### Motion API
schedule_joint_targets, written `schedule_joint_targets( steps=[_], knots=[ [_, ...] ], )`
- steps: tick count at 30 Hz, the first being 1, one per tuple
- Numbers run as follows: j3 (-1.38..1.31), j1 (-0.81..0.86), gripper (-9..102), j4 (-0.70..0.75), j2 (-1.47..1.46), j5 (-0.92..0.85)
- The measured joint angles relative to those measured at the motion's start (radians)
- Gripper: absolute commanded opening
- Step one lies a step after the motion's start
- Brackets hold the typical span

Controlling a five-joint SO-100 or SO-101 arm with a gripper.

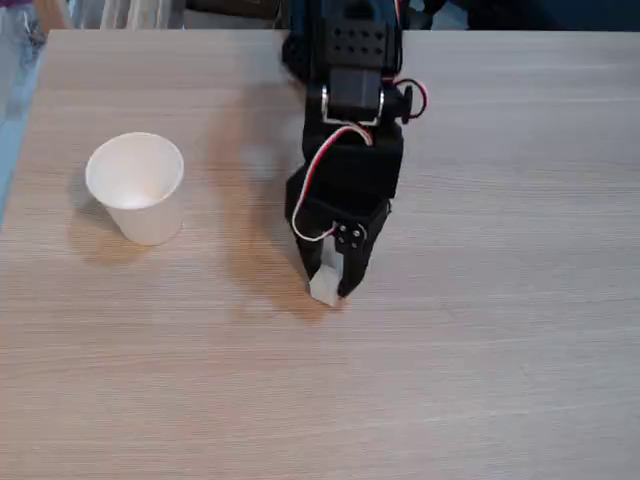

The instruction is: Grasp a block and put it in the bin.

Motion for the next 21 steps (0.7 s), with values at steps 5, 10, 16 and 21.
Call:
schedule_joint_targets(
  steps=[5,10,16,21],
  knots=[
    [0.000,0.002,0,0.031,0.103,-0.020],
    [0.005,0.046,0,0.048,0.213,-0.067],
    [0.035,0.138,0,0.048,0.314,-0.135],
    [0.035,0.233,0,0.048,0.344,-0.198]
  ],
)
